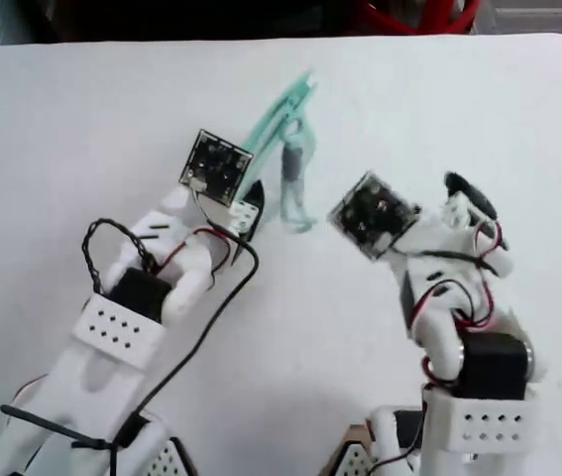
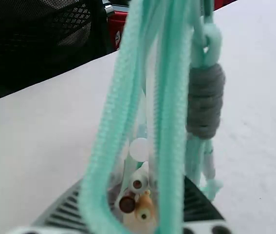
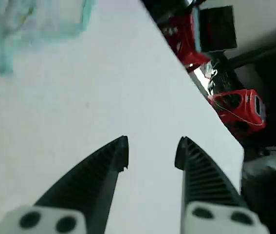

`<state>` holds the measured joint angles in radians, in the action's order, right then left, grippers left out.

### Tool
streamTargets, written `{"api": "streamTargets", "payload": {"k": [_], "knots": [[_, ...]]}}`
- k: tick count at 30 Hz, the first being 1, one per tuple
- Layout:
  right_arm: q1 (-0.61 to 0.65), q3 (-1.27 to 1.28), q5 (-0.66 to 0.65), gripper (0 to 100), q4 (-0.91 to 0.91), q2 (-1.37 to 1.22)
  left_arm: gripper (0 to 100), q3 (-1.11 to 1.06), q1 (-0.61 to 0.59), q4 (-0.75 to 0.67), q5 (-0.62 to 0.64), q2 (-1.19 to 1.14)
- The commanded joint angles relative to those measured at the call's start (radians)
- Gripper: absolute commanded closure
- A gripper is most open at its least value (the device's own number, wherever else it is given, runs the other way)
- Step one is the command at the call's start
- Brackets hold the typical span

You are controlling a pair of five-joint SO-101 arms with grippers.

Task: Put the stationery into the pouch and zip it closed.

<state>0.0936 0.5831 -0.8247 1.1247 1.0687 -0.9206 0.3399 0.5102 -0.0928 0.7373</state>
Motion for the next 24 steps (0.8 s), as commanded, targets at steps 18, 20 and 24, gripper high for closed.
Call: {"api": "streamTargets", "payload": {"k": [18,20,24], "knots": [[0.41,-0.006,0.747,75.9,-0.429,-0.188,93,0.014,0.004,-0.003,0.018,0.005],[0.423,-0.011,0.746,75.9,-0.463,-0.219,93,0.014,0.004,-0.003,0.018,0.005],[0.397,-0.066,0.746,75.9,-0.513,-0.349,93,0.014,0.004,-0.003,0.018,0.005]]}}
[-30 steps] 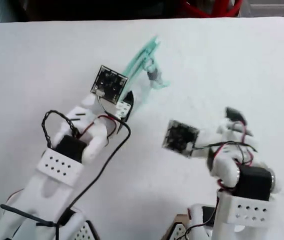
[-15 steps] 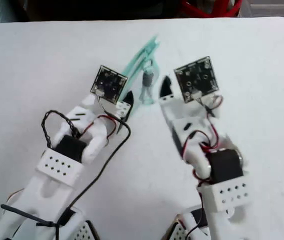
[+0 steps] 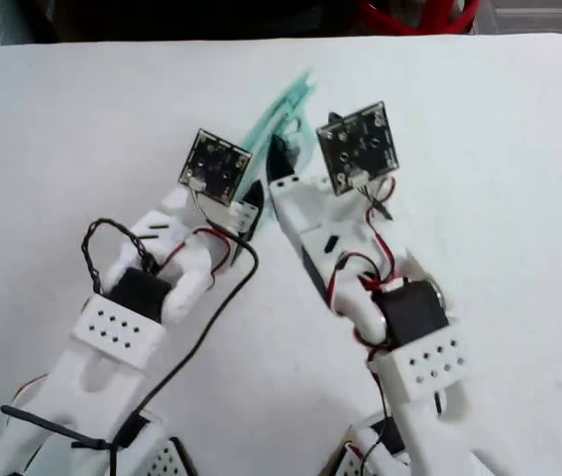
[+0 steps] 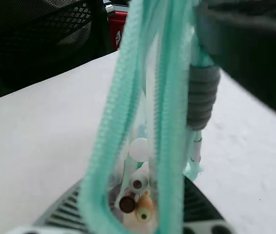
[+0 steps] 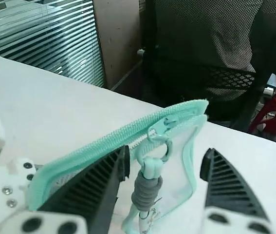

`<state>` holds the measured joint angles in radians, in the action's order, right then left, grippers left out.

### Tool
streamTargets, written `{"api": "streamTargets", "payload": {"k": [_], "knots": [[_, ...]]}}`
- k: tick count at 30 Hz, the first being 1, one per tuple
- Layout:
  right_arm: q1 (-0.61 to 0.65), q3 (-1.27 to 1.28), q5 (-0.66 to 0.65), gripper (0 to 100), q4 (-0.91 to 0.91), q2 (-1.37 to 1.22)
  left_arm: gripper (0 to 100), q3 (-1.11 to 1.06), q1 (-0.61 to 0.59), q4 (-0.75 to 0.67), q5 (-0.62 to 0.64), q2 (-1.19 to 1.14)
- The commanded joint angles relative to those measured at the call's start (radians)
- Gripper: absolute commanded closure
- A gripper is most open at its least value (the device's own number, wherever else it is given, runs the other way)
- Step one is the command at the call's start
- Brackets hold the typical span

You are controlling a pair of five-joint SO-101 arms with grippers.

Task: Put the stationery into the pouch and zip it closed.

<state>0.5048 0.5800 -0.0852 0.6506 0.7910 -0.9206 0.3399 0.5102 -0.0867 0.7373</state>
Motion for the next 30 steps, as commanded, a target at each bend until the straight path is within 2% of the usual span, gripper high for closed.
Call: {"api": "streamTargets", "payload": {"k": [1,9,14,20,24,30], "knots": [[-0.025,-0.084,0.006,75.9,-0.038,-0.11,93,0.014,0.004,-0.003,0.012,0.005],[-0.062,-0.158,0.002,75.9,-0.031,-0.191,93,0.012,0.004,-0.003,0.012,0.005],[-0.076,-0.121,-0.054,76.2,-0.039,-0.191,93,0.014,0.004,-0.003,0.012,0.005],[-0.022,-0.08,-0.064,75.8,-0.068,-0.193,93,0.012,0.004,-0.003,0.012,0.005],[0.002,-0.015,-0.198,72.7,-0.142,-0.193,93,0.011,0.005,-0.003,0.014,0.005],[0.004,0.028,-0.428,82.3,-0.17,-0.193,93,0.009,0.019,0.002,0.014,0.005]]}}
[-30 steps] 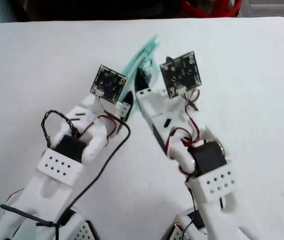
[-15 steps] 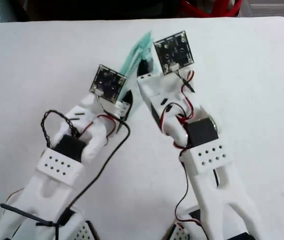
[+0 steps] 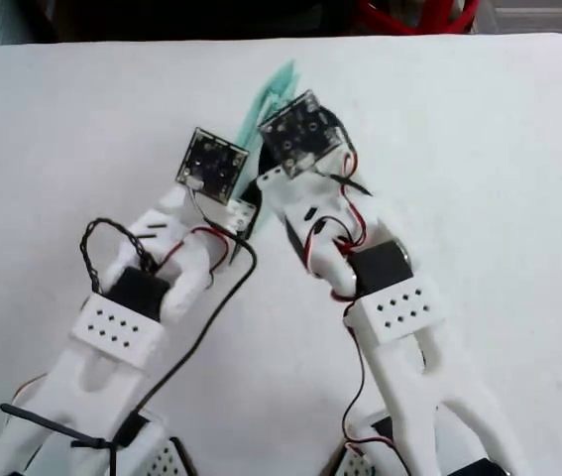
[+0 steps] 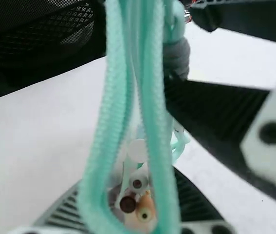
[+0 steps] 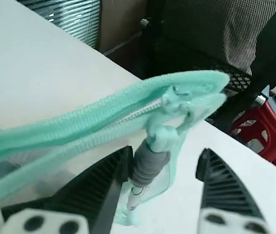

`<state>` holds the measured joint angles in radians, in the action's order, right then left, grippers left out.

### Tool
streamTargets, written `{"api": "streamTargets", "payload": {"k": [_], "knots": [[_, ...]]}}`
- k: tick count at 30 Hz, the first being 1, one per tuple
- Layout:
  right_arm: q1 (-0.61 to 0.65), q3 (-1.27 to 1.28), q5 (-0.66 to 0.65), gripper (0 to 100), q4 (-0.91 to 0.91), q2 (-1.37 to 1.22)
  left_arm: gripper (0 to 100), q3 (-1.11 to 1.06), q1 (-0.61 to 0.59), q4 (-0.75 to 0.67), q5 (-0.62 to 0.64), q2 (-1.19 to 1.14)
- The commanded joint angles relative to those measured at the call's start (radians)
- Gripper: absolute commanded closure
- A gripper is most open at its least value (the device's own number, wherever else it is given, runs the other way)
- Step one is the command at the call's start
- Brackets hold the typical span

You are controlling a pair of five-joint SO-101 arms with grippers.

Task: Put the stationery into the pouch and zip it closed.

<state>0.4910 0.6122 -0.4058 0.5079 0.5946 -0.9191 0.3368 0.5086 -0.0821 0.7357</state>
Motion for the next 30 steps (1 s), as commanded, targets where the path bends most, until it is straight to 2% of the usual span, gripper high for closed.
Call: {"api": "streamTargets", "payload": {"k": [1,9,15,20,26,30], "knots": [[0.018,-0.003,-0.126,82.2,-0.027,0.004,93,0.008,0.03,0.006,0.009,0.007],[0.019,0.002,-0.126,82.7,-0.116,0.004,93,-0.008,0.044,0.008,0.008,0.012],[0.019,0.003,-0.155,98.0,-0.156,0.004,93,-0.009,0.044,0.008,0.008,0.013],[0.019,0.026,-0.187,97.9,-0.151,0.016,93,-0.008,0.042,0.0,0.008,0.008],[0.021,0.026,-0.221,98.0,-0.008,0.17,93,-0.005,0.038,-0.002,0.008,0.007],[0.048,-0.011,-0.319,98.0,0.165,0.335,93,-0.003,0.038,-0.006,0.009,0.007]]}}
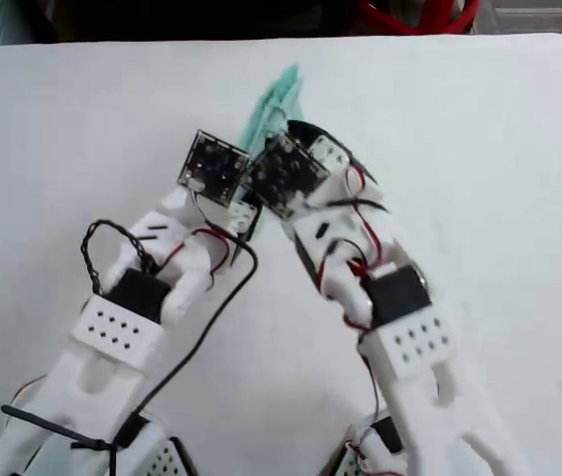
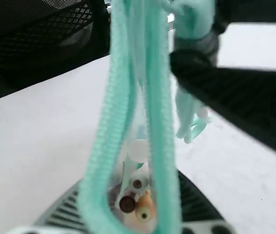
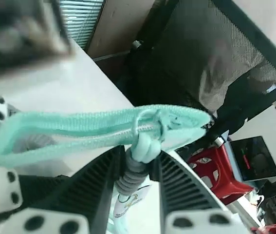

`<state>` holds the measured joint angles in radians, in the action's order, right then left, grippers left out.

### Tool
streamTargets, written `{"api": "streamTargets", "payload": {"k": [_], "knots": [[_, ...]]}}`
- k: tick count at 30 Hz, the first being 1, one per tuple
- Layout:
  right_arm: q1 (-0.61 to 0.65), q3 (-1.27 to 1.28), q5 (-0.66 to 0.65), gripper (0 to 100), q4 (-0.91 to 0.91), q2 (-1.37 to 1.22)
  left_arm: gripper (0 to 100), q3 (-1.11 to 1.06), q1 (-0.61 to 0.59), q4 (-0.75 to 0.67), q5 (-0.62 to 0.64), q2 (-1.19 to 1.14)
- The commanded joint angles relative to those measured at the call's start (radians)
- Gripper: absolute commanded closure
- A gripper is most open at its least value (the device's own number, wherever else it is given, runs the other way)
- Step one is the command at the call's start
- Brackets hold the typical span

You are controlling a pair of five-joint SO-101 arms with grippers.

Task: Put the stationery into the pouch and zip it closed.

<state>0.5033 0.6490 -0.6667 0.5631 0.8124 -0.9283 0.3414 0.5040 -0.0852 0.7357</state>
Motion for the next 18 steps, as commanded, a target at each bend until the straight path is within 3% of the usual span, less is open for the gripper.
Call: {"api": "streamTargets", "payload": {"k": [1,5,11,18], "knots": [[0.058,-0.072,-0.091,98.0,0.179,0.136,93,0.006,0.033,-0.011,0.012,0.007],[0.145,-0.227,-0.189,98.0,0.453,0.124,93,0.005,0.033,-0.018,0.012,0.005],[0.254,-0.503,-0.235,98.0,0.757,0.025,93,0.006,0.031,-0.018,0.014,0.005],[0.363,-0.735,-0.239,97.9,0.954,-0.136,94,0.012,0.031,-0.018,0.014,0.007]]}}
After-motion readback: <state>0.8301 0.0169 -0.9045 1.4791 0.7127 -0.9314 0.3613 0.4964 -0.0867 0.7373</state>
